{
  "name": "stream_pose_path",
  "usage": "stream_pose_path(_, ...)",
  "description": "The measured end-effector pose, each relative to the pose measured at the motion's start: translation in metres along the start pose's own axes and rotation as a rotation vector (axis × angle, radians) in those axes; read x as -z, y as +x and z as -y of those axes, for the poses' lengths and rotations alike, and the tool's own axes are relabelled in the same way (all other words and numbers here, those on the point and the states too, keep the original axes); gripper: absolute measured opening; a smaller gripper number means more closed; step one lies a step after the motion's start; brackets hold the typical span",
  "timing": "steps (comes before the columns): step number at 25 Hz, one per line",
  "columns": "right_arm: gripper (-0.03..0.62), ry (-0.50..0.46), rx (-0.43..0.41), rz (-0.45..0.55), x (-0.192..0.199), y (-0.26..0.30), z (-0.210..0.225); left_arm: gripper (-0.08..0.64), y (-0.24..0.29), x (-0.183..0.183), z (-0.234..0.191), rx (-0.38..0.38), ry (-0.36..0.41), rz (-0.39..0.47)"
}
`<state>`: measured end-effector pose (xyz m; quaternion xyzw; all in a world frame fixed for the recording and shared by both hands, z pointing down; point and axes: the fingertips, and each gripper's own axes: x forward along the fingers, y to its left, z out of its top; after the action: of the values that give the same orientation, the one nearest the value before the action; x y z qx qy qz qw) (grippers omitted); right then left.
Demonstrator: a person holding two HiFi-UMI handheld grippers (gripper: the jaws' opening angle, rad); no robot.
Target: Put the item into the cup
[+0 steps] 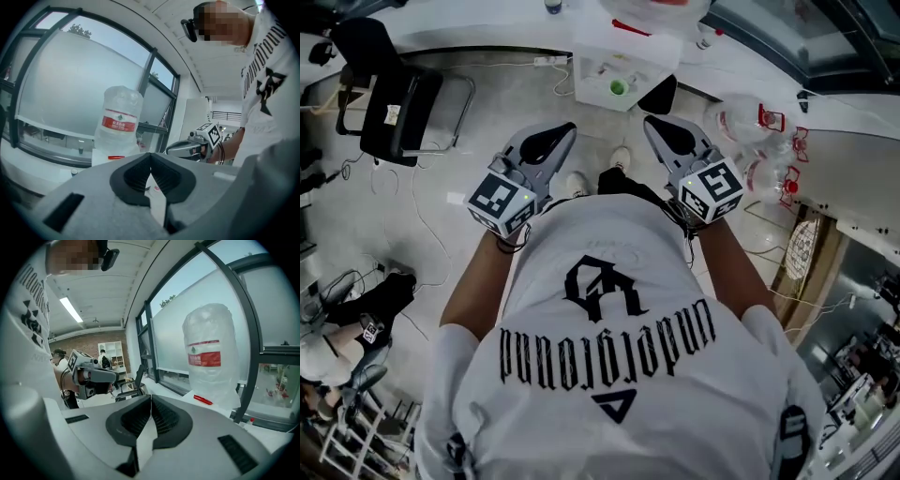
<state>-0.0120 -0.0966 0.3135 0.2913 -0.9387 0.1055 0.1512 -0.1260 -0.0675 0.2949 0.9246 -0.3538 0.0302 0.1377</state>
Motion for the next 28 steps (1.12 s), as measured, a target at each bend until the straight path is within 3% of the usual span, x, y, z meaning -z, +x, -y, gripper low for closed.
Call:
stream_pose_path(9,0.018,-0.016,0.055,0.058,-0.034,-0.029,-0.014,0.015,-0.03,-0.038,0.012,-0.013,0.013,0.049)
stream_pose_path(16,0.018,-0.055,0.058,0.069,-0.046,-0.042,-0.02,0.015,-0.036,-0.045,0.017,-0.004,0.007,0.077)
stream_pose_path(28,0.018,-0.046,0.065,0.088,-0.03,-0.128,0.017,0.015,0.011,-0.043,0.077,-0.018,-0.015,0.064)
